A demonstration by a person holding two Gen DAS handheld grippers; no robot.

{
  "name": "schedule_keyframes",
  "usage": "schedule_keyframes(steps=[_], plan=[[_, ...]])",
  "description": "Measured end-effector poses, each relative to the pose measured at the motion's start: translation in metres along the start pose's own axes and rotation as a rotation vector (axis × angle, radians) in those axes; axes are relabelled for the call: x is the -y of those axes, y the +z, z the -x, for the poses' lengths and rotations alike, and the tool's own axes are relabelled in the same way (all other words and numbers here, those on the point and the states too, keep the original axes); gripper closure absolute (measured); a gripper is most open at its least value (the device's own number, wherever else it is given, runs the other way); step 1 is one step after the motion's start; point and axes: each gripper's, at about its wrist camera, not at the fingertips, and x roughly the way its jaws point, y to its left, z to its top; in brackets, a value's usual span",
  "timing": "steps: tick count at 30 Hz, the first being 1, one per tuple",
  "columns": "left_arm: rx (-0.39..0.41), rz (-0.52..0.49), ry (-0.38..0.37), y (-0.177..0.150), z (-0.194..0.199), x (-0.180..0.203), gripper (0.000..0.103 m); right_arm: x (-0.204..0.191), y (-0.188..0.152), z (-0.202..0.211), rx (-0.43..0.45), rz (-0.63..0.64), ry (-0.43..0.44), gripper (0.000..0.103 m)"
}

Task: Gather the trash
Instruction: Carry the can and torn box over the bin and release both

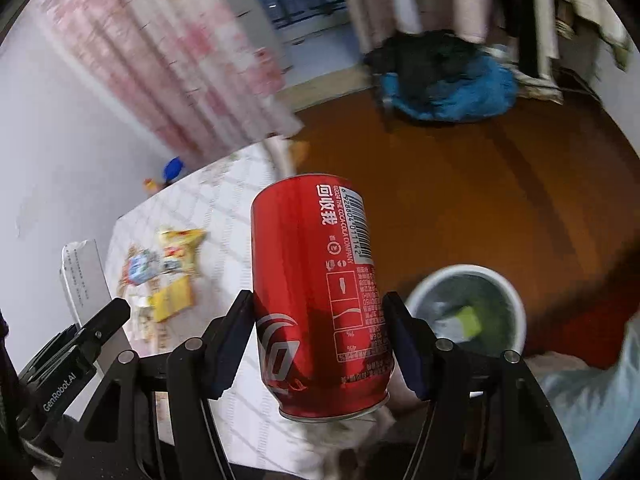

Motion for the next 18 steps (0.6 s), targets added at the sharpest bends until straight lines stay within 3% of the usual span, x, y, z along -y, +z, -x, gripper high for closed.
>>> schedule_keyframes(steps=[5, 11, 18], plan=[[-0.088, -0.035, -0.106, -0.014, -0.035, 0.068, 0.061, 0.086, -0.006, 0.007, -0.03, -0.093, -0.077, 0.037], [-0.281, 0.052, -0.242, -0.033, -0.096, 0.127, 0.061, 0.168, -0.017, -0.019, -0.111, -0.163, -0.129, 0.037], [-0.439, 0.114, -0.295, -0.044, -0.16, 0.157, 0.06, 0.229, -0.024, -0.071, -0.222, -0.22, -0.151, 0.037]])
